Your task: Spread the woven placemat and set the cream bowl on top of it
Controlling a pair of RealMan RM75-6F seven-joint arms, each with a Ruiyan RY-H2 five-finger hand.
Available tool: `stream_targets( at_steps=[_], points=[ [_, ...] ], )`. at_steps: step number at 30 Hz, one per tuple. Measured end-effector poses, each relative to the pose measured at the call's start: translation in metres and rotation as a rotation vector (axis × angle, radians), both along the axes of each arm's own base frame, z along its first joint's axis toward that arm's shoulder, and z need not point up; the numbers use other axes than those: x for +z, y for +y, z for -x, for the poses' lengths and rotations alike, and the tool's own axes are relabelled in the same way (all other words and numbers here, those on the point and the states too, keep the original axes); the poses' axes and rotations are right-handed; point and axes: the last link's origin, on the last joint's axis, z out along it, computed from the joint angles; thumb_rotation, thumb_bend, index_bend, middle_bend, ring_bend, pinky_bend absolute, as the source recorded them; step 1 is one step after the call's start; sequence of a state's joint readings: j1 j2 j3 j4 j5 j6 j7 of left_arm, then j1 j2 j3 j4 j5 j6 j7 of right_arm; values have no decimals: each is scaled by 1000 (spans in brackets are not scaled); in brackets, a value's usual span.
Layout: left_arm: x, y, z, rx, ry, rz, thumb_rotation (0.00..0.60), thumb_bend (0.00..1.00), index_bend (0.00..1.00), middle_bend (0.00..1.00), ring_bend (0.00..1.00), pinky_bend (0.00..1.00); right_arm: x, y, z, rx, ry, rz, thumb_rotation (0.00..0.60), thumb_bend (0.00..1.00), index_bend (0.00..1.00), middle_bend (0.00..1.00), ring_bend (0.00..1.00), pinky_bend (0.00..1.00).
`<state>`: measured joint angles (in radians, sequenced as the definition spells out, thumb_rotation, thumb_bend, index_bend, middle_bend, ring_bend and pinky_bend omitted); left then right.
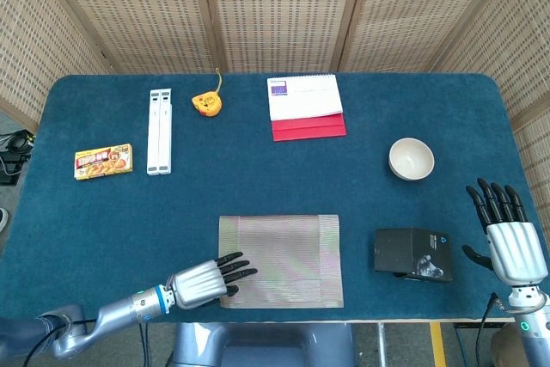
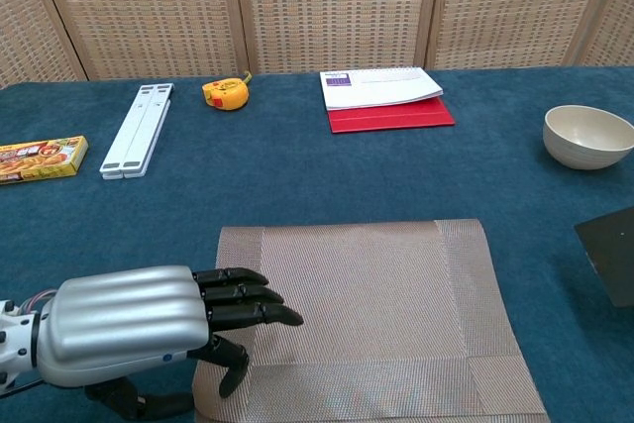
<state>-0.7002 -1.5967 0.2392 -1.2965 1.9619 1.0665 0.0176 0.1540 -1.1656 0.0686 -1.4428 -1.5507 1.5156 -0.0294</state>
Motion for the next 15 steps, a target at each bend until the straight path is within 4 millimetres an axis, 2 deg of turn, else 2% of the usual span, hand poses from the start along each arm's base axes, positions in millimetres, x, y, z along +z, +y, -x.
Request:
stream_targets(
  at_steps=[15],
  points=[
    [-3, 1, -9, 7, 30, -7, 600, 438, 466, 0, 0, 0, 2, 1, -1, 3, -8, 2, 600, 0, 14, 0, 0, 0]
  ],
)
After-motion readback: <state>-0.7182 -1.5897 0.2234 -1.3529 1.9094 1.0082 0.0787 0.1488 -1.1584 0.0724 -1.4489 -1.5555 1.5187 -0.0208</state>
